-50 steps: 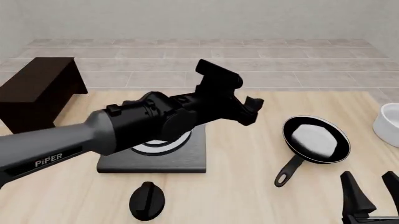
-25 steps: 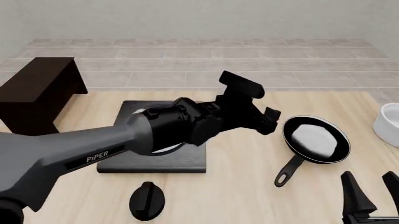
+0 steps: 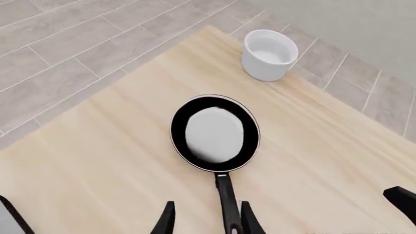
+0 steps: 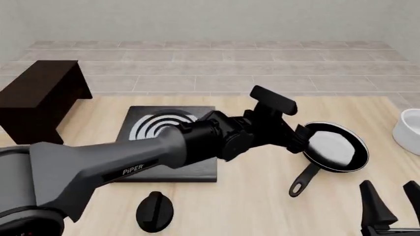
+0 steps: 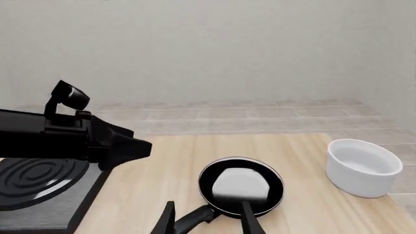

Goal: Put the frying pan on top of the cabinet.

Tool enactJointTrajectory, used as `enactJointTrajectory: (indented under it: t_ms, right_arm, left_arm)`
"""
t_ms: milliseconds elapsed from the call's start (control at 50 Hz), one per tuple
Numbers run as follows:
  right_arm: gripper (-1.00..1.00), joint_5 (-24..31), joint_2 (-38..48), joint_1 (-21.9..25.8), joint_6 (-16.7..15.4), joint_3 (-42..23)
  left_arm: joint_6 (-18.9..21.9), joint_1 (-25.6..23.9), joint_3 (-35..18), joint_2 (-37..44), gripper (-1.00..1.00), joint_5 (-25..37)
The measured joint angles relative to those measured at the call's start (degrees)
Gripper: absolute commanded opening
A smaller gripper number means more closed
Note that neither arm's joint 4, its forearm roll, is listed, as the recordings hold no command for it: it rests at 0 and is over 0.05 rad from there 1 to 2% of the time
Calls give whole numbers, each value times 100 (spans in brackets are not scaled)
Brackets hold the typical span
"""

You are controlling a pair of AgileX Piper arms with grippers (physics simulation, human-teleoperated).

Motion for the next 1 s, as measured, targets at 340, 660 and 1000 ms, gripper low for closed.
enactJointTrajectory:
  t_ms: [340, 660, 1000]
  right_arm:
    - [100, -19, -9, -38, 32, -1]
    - [100, -42, -12, -91, 119, -3]
    - [100, -52, -12, -127, 197, -12]
  left_arm:
    - [-127, -275, -297, 363, 100, 65]
    - [-153, -318, -454, 728, 100, 60]
    - [-101, -226, -496, 1069, 100, -24]
